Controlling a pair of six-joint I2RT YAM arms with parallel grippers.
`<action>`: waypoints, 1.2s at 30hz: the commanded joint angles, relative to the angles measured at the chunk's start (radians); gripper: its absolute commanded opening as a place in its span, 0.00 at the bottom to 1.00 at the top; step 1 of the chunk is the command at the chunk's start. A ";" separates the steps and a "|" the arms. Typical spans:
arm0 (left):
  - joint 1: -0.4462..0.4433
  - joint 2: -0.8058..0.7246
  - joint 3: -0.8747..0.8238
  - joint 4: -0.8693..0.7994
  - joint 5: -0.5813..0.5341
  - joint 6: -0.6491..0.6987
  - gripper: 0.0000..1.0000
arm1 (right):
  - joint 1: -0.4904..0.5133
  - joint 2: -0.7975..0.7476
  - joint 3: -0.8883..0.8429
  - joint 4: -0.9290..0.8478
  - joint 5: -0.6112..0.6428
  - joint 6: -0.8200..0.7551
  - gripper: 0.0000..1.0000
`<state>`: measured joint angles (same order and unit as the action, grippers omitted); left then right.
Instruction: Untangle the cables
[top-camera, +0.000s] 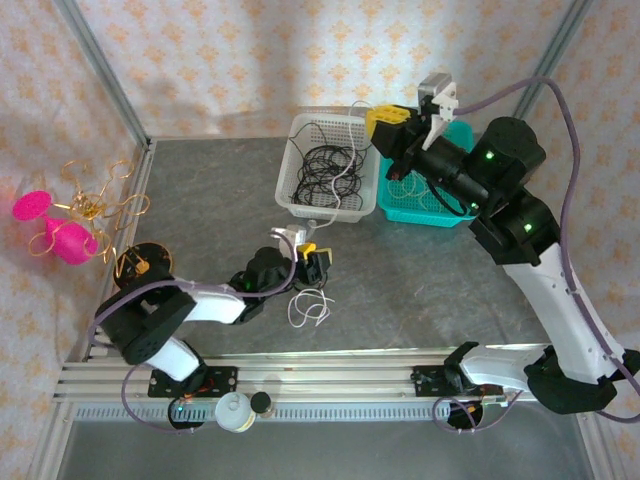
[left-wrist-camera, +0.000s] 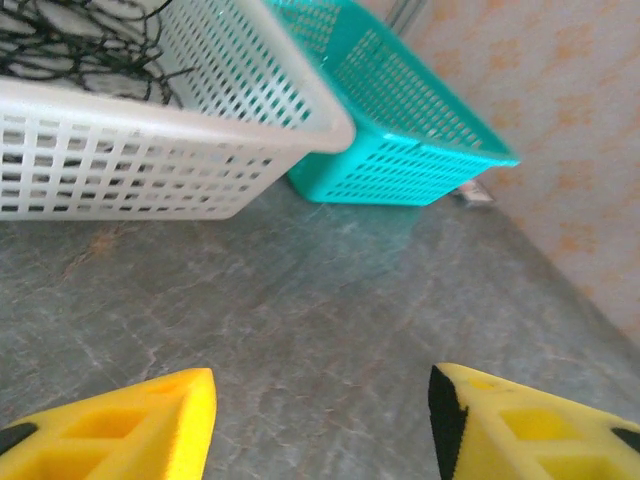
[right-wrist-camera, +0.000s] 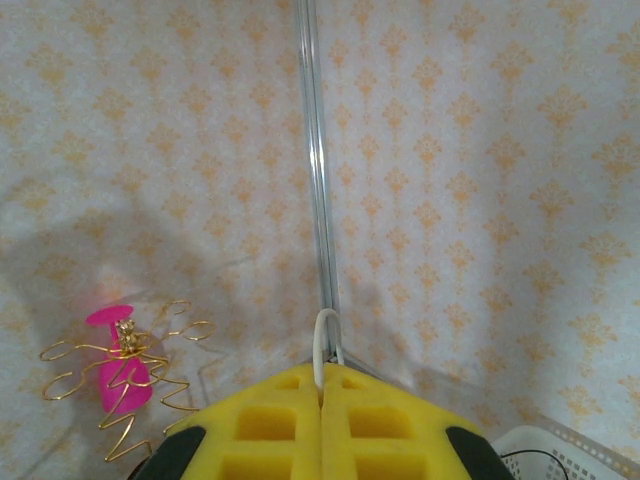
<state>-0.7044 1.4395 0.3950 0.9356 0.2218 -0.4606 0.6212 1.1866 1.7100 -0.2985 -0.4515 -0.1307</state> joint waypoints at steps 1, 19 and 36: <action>0.004 -0.094 -0.026 -0.014 0.035 -0.017 0.62 | -0.001 -0.010 -0.019 0.041 0.000 0.005 0.00; 0.010 -0.209 0.008 -0.107 0.063 -0.010 0.66 | -0.002 0.014 -0.045 0.042 -0.026 0.007 0.00; 0.058 -0.480 0.120 -0.424 0.239 0.255 0.48 | -0.003 0.007 -0.075 0.060 -0.044 0.026 0.00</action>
<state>-0.6647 0.9833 0.4934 0.5934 0.4461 -0.2619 0.6212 1.2129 1.6436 -0.2863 -0.4736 -0.1230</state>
